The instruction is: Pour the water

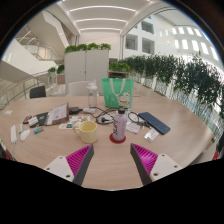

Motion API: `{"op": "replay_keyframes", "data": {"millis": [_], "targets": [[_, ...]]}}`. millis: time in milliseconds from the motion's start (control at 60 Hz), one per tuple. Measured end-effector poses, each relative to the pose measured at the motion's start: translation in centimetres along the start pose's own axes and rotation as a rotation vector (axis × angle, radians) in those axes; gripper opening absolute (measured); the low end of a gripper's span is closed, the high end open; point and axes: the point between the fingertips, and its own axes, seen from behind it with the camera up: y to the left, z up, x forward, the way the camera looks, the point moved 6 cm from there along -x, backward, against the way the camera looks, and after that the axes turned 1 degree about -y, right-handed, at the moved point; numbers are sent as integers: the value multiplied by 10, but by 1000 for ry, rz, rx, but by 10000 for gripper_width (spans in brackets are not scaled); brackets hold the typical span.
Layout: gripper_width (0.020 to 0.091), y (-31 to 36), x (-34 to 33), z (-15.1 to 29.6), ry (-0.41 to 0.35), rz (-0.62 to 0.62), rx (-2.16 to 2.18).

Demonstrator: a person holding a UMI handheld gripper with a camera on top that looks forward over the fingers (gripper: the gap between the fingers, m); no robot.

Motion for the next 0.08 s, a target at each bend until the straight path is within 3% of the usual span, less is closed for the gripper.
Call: {"op": "replay_keyframes", "data": {"millis": [83], "targets": [[820,13,-48,0,2,-12,65]]}}
